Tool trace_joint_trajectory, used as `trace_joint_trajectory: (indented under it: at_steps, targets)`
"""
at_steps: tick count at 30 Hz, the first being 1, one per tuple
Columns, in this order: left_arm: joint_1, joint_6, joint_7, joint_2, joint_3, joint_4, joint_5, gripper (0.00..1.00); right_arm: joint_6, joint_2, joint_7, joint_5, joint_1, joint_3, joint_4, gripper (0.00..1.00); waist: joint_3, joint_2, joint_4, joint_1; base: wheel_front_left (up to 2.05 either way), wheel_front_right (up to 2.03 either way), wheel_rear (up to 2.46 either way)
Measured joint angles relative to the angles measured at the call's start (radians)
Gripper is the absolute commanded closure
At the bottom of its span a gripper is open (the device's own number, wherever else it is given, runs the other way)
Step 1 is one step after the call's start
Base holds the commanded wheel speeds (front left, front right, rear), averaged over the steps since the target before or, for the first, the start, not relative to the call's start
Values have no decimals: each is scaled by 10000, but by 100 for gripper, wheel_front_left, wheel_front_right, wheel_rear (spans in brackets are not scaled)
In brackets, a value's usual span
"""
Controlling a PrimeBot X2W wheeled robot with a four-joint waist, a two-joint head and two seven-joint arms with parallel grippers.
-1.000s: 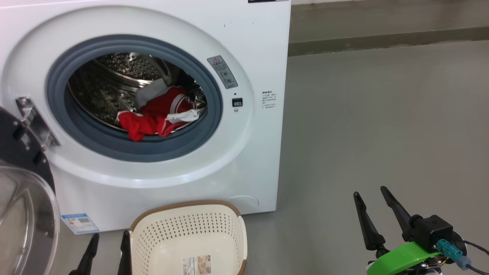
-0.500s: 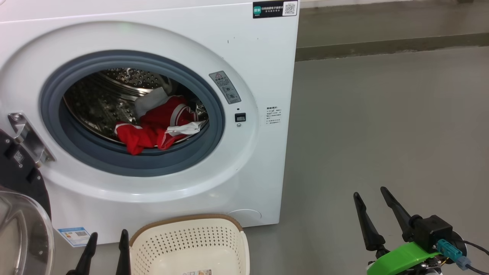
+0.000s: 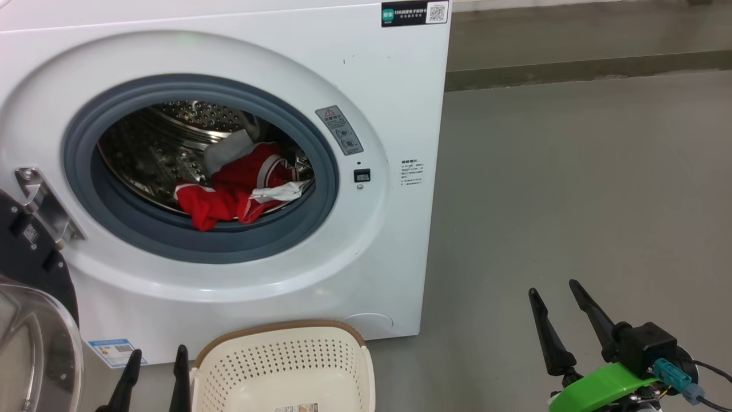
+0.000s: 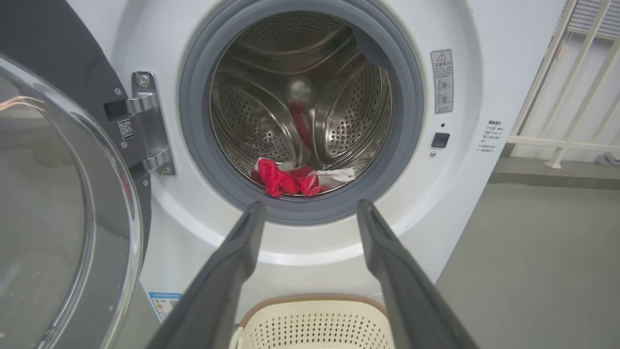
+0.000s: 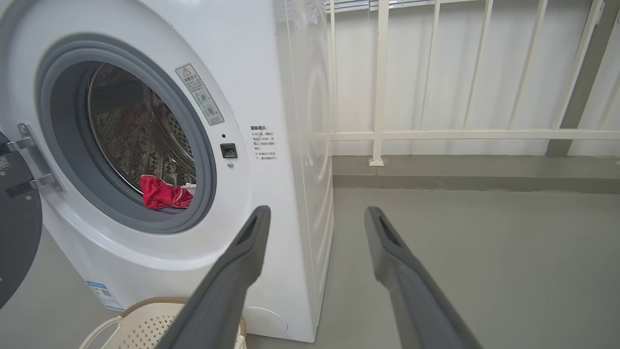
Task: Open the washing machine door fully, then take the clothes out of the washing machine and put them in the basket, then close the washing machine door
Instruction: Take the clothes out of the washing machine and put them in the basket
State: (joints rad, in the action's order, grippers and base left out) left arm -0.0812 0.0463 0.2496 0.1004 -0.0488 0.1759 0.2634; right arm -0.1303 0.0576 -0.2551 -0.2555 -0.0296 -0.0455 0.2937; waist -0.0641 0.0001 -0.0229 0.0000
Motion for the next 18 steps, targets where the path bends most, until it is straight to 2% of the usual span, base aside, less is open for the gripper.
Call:
trace_joint_trajectory:
  at_steps: [4, 18]
  targets:
    - [4, 155, 0, -21, -52, 98, -15, 0, 0, 0, 0, 0, 1, -10, 4, 0, -34, 0, 21, -1, 0, 0, 0]
    - [176, 253, 0, -201, -280, 284, -171, 0, 0, 63, 0, -59, 1, -40, 6, 0, 70, 0, 104, 0, 0, 0, 0]
